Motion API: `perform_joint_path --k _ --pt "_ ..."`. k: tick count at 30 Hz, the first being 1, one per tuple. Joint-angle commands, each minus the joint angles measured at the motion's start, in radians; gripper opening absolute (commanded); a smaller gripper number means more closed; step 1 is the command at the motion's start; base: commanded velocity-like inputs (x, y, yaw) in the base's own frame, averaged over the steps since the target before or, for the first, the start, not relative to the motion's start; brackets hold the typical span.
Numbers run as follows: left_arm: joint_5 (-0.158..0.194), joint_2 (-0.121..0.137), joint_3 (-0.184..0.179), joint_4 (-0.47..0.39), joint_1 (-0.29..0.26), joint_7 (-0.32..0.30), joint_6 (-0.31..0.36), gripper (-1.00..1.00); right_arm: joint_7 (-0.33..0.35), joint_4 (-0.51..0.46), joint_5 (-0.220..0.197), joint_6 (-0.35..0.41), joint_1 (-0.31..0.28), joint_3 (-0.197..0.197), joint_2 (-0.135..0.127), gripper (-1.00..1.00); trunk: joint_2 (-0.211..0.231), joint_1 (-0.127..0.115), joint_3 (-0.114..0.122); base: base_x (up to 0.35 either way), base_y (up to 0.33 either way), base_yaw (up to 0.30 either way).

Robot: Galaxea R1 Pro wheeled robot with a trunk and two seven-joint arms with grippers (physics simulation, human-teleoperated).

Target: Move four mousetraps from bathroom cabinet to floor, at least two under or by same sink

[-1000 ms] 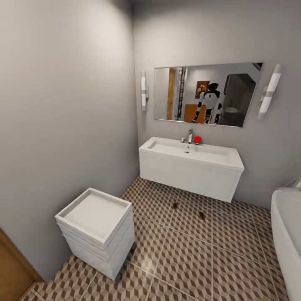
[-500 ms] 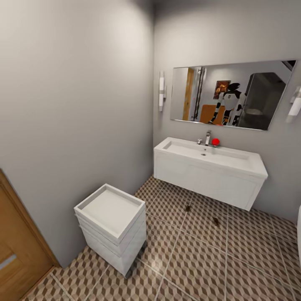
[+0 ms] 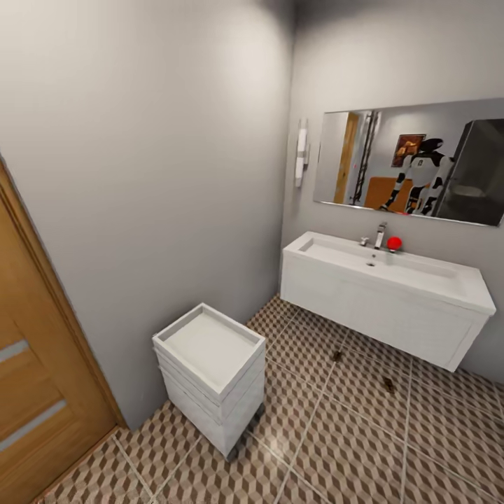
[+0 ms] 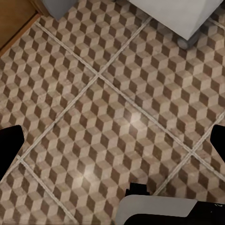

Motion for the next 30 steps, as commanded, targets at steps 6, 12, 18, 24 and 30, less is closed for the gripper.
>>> perform_joint_path --k 6,12,18,24,30 --pt "0.004 0.0 -0.009 0.0 -0.001 0.005 -0.002 1.0 -0.002 0.0 -0.01 -0.003 -0.001 0.009 0.0 1.0 -0.002 0.001 -0.002 0.0 0.0 0.244" --pt "0.004 0.0 -0.009 0.0 -0.001 0.005 -0.002 1.0 -0.002 0.0 -0.01 -0.003 -0.001 0.009 0.0 1.0 -0.002 0.001 -0.002 0.0 0.0 0.212" --pt "0.004 0.0 -0.009 0.0 -0.001 0.005 -0.002 1.0 -0.003 0.0 -0.01 -0.003 -0.001 0.009 0.0 1.0 -0.002 0.001 -0.002 0.0 0.0 0.25" --pt "0.004 0.0 -0.009 0.001 -0.001 0.005 -0.002 1.0 -0.003 0.0 -0.01 -0.003 -0.001 0.01 0.0 1.0 -0.002 0.001 -0.002 0.0 0.0 0.282" --pt "0.004 0.0 -0.009 0.001 -0.001 0.005 -0.002 1.0 -0.003 0.0 -0.01 -0.003 -0.001 0.009 0.0 1.0 -0.002 0.001 -0.002 0.0 0.0 0.288"
